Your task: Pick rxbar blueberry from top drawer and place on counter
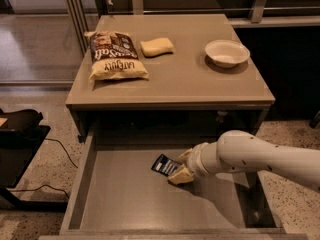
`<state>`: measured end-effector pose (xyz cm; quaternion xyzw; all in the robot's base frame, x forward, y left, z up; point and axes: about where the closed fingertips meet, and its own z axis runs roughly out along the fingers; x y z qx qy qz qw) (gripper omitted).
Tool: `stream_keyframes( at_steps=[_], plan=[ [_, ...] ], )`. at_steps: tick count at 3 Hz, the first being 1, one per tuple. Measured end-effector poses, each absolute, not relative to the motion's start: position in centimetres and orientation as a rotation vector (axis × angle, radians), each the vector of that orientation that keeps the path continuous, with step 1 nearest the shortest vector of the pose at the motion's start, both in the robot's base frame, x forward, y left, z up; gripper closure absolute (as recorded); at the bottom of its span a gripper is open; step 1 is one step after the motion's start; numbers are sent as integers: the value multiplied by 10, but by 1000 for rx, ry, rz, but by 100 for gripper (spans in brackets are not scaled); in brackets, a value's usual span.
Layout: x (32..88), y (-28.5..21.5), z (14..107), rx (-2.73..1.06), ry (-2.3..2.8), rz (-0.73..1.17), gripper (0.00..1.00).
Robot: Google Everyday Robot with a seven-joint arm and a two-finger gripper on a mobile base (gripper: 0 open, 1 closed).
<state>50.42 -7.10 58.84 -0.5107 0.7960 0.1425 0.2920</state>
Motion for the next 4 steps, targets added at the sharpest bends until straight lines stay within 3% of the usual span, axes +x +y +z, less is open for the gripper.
stream_keyframes(
  at_steps=[1,2,4],
  plan=[
    [504,-71,588,-1361,2121,380,88],
    [504,-71,588,-1361,2121,380,100],
    [499,-71,630,-1406,2091,374,100]
  ],
)
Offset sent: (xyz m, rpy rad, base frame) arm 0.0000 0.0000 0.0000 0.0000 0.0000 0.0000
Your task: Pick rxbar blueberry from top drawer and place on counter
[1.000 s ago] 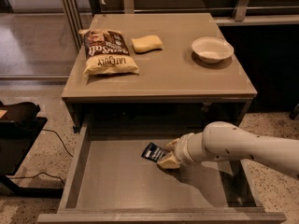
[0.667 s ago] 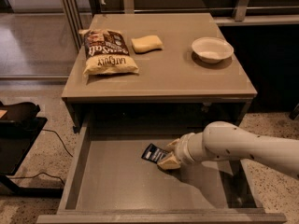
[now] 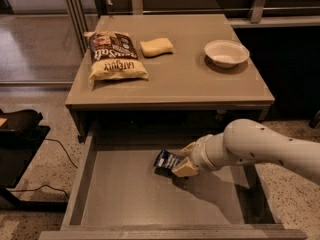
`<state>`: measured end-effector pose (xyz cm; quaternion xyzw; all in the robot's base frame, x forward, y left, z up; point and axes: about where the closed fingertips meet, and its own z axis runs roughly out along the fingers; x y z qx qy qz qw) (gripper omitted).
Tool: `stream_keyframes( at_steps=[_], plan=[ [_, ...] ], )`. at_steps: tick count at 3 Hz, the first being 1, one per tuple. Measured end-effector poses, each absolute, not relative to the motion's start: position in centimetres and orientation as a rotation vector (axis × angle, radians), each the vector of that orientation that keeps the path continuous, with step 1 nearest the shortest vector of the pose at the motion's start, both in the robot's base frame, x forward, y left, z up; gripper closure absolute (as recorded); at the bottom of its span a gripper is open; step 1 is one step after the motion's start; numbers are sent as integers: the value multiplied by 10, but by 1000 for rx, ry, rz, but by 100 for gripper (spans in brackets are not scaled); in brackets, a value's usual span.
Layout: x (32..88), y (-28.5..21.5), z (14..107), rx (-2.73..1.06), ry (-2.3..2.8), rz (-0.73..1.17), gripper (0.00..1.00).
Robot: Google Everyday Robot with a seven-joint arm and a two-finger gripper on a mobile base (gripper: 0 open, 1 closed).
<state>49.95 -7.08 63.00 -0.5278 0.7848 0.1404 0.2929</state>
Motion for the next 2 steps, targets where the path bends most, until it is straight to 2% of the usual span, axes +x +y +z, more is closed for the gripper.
stream_keyframes(
  at_steps=[2],
  plan=[
    [501,-88,732,-1422,1960,380,100]
  ],
)
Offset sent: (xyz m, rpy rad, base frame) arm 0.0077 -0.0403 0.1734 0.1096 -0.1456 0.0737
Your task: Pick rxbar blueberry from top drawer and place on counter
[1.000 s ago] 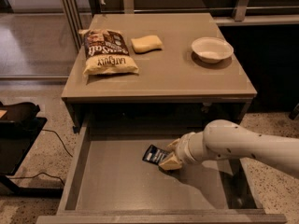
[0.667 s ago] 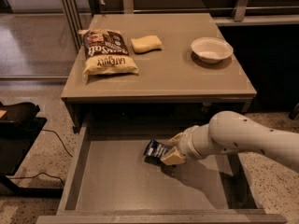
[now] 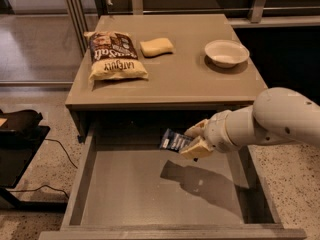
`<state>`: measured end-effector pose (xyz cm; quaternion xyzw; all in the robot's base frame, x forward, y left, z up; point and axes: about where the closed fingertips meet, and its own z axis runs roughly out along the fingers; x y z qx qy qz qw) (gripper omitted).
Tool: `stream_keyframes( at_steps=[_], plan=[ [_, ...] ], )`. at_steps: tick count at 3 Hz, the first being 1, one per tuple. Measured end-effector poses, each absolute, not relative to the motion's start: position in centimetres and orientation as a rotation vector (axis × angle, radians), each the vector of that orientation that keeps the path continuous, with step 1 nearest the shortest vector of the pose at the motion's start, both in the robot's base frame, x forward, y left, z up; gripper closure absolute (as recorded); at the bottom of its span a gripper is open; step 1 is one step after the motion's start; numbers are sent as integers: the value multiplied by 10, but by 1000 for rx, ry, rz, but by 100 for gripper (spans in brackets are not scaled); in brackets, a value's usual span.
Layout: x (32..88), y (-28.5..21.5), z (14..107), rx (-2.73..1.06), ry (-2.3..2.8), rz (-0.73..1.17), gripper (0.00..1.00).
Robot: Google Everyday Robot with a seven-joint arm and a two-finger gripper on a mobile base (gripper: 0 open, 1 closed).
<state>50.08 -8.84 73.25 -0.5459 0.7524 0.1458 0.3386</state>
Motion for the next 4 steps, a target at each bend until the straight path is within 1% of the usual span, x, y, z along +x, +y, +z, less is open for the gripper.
stream_keyframes(
  at_steps=[1,2,3,4],
  plan=[
    [519,-116,796,-1404,1921,347,100],
    [546,-153,868,-1351,1891,249,100],
    [552,-145,868,-1363,1874,241,100],
    [583,-152,873,-1332,1867,179,100]
  ],
)
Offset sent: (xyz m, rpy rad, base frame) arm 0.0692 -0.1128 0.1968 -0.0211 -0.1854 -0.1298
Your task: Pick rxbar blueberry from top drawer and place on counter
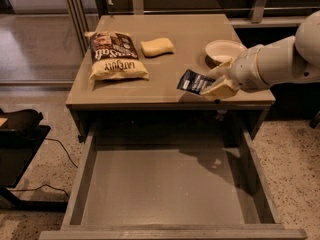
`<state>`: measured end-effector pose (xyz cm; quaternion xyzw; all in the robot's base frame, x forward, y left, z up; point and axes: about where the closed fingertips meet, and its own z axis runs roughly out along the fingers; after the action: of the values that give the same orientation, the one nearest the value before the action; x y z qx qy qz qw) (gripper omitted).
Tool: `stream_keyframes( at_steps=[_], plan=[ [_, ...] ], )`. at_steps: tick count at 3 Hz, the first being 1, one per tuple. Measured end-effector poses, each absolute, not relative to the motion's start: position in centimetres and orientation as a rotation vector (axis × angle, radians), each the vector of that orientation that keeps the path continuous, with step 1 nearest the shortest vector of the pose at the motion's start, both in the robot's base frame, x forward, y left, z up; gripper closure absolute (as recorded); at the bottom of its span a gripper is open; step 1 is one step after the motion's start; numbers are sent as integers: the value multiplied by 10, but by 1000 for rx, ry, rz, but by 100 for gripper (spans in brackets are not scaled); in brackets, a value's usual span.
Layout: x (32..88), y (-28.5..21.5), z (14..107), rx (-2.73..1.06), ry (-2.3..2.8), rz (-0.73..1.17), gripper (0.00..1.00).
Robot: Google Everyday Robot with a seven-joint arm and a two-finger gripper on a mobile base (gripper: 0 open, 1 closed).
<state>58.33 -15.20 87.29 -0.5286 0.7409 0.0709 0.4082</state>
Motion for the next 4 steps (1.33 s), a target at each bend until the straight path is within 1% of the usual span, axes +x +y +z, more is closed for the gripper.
stream_keyframes(
  at_steps=[1,2,3,4],
  plan=[
    [626,-160,880,-1274,1858,153,100],
    [666,-166,881,-1176,1866,203,100],
    [697,-159,877,-1114,1877,258,100],
    [717,-140,872,-1107,1883,306,100]
  ],
)
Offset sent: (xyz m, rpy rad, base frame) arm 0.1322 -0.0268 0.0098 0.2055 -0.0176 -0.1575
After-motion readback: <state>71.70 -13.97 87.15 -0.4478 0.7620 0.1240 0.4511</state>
